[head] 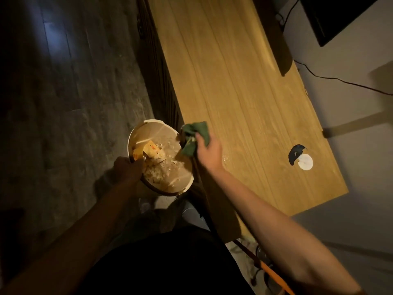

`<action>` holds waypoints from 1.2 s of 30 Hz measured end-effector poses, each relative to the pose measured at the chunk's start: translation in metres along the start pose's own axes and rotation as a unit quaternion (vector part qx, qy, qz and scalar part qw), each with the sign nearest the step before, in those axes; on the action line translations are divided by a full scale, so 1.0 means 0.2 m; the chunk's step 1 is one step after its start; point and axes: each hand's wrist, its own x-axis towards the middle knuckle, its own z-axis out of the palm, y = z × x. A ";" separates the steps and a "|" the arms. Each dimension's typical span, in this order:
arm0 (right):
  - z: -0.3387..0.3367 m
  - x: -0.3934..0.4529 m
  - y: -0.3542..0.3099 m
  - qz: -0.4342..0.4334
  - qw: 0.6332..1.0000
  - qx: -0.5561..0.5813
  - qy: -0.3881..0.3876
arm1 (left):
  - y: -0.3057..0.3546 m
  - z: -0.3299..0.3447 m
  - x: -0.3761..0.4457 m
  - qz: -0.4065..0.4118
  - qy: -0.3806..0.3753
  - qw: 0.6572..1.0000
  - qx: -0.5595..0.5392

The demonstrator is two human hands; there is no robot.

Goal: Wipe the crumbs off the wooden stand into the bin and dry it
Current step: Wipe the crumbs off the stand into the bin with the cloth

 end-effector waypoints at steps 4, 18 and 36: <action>-0.48 0.33 0.09 0.044 0.984 0.021 0.169 | 0.03 0.01 0.03 -0.012 0.003 1.000 0.004; -1.14 0.90 0.43 0.165 0.919 -0.274 0.228 | 0.01 0.09 0.17 0.000 0.058 0.997 -0.045; 0.62 -0.25 0.15 -0.091 0.961 -0.173 -0.195 | -0.05 -0.08 0.06 0.012 0.022 1.000 0.015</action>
